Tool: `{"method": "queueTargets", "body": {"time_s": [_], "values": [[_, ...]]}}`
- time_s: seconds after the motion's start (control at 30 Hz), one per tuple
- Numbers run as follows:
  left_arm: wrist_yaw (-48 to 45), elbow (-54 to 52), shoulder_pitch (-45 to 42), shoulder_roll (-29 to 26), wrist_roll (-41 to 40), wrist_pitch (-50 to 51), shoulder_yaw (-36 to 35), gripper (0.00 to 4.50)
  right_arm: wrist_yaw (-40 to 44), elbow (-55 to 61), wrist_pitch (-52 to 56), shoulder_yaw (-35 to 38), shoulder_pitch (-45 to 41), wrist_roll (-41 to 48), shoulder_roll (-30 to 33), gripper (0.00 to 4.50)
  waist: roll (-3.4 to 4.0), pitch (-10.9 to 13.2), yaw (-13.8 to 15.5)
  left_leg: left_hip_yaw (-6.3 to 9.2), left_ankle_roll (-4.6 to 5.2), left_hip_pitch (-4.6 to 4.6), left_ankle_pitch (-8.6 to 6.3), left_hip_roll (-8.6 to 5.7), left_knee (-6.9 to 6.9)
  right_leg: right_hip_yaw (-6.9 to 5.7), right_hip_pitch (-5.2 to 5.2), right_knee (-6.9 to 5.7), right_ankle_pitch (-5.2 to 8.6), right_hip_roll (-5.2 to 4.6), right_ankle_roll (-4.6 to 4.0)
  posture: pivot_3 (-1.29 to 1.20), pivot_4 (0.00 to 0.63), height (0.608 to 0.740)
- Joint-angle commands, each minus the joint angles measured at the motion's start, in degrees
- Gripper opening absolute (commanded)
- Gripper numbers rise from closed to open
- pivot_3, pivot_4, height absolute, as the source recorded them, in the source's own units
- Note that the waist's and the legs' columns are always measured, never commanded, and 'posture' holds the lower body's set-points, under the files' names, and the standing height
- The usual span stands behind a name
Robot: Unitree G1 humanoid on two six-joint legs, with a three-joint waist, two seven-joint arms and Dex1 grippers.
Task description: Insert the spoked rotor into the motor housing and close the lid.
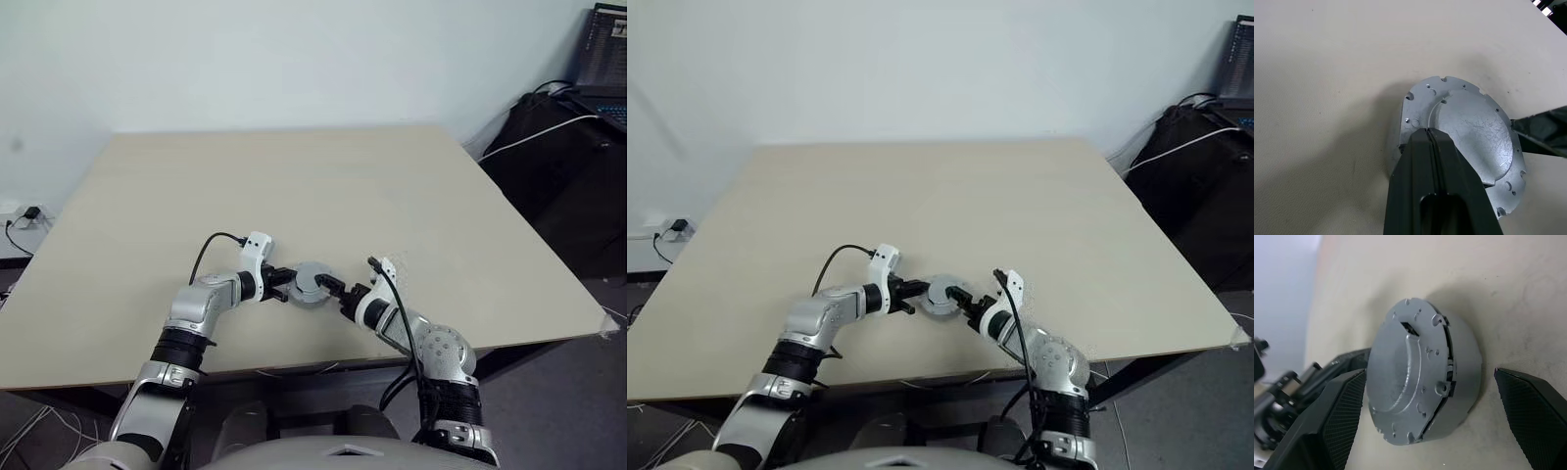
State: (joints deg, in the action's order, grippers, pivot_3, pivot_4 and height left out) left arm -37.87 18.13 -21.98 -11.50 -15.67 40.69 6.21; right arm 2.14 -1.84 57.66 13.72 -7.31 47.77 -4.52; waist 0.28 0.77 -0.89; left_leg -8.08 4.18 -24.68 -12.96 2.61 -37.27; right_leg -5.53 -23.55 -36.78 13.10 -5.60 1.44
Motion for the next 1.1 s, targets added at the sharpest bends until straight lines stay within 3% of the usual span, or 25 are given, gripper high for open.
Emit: {"method": "queueTargets", "body": {"time_s": [0.03,0.47,0.87,0.97,1.1], "values": [[-0.3,0.4,0.2,0.3,0.6,0.8,1.7,0.0,-0.2,-2.7,1.9,1.1,-1.3,4.4,-5.7,4.48,0.01,0.0,-0.1,0.0,0.0,0.0,0.0,0.0,0.0,0.0,0.0,0.0,0.0,0.0,0.0,0.0,0.0,0.74],[-0.5,-0.1,0.7,-0.2,0.6,1.1,1.8,0.0,2.5,-4.4,5.6,1.3,-0.6,14.3,-5.0,4.48,0.07,0.0,-0.3,0.01,0.01,-0.02,0.0,0.01,0.01,0.01,-0.02,0.01,-0.02,0.0,-0.03,0.0,0.0,0.74],[-0.2,-1.3,1.7,-0.8,0.5,1.5,2.0,0.0,3.8,-8.7,1.5,1.5,-0.6,12.9,-5.5,4.48,0.09,-0.1,-0.6,0.02,0.01,0.02,-0.01,0.02,0.01,0.02,0.0,0.01,0.1,0.0,0.19,0.0,0.0,0.74],[-0.1,-1.6,2.0,-0.9,0.5,1.6,2.0,0.0,4.0,-8.1,1.2,2.0,-0.6,13.9,-5.4,3.88,0.14,-0.1,-0.6,0.02,0.01,0.01,-0.01,0.02,0.01,0.03,-0.01,0.0,0.1,-0.01,0.2,0.0,0.0,0.74],[-0.1,-2.0,2.6,-1.2,0.5,1.9,2.0,0.0,4.3,-6.3,2.2,2.2,0.0,16.0,-5.0,2.59,0.17,0.0,-0.6,0.02,0.01,-0.04,-0.01,0.02,0.03,0.07,-0.07,0.0,-0.04,-0.01,-0.07,0.0,0.0,0.74]]}}
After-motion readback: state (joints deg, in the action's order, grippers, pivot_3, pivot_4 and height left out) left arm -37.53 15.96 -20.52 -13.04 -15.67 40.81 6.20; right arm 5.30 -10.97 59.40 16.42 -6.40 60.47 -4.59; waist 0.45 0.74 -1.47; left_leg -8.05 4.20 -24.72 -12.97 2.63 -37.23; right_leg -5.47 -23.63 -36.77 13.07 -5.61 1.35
